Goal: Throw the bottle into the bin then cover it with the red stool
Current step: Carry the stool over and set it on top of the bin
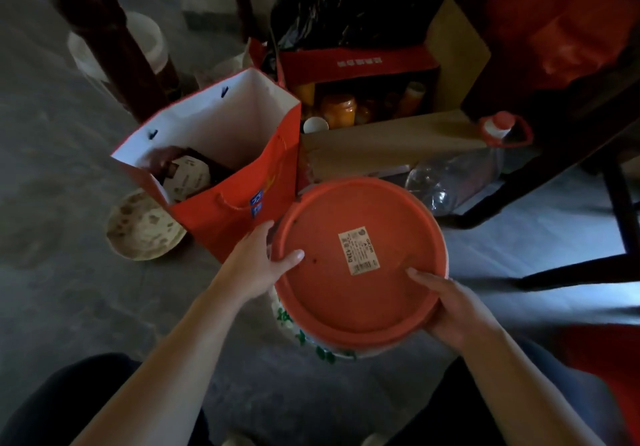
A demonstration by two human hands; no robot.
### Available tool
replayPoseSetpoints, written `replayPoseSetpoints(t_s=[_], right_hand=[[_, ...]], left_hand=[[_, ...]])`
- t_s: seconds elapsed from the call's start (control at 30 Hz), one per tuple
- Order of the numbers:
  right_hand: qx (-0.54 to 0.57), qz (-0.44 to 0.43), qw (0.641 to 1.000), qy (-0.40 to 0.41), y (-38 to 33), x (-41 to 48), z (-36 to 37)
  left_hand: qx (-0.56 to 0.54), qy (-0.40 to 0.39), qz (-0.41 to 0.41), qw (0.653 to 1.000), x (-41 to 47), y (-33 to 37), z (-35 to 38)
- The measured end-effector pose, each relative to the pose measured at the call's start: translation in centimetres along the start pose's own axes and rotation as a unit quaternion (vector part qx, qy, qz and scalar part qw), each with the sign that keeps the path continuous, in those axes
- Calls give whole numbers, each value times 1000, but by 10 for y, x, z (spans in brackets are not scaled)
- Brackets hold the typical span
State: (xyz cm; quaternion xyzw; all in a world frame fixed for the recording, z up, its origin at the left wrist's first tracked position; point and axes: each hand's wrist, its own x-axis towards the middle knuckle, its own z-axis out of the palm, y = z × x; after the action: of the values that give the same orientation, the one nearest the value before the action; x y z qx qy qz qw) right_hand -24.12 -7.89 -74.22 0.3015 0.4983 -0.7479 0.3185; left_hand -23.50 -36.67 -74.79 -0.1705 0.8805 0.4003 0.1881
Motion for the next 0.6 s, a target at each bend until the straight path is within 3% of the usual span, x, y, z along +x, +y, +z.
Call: replayPoseSetpoints(t_s=[0.43,0.6], right_hand=[[-17,15,999,47,26,20,-6],[-90,-8,989,117,24,23,-4]], left_hand=[[-40,-16,-43,998,9,-27,20],[-44,-6,-44,998,12,-27,25]])
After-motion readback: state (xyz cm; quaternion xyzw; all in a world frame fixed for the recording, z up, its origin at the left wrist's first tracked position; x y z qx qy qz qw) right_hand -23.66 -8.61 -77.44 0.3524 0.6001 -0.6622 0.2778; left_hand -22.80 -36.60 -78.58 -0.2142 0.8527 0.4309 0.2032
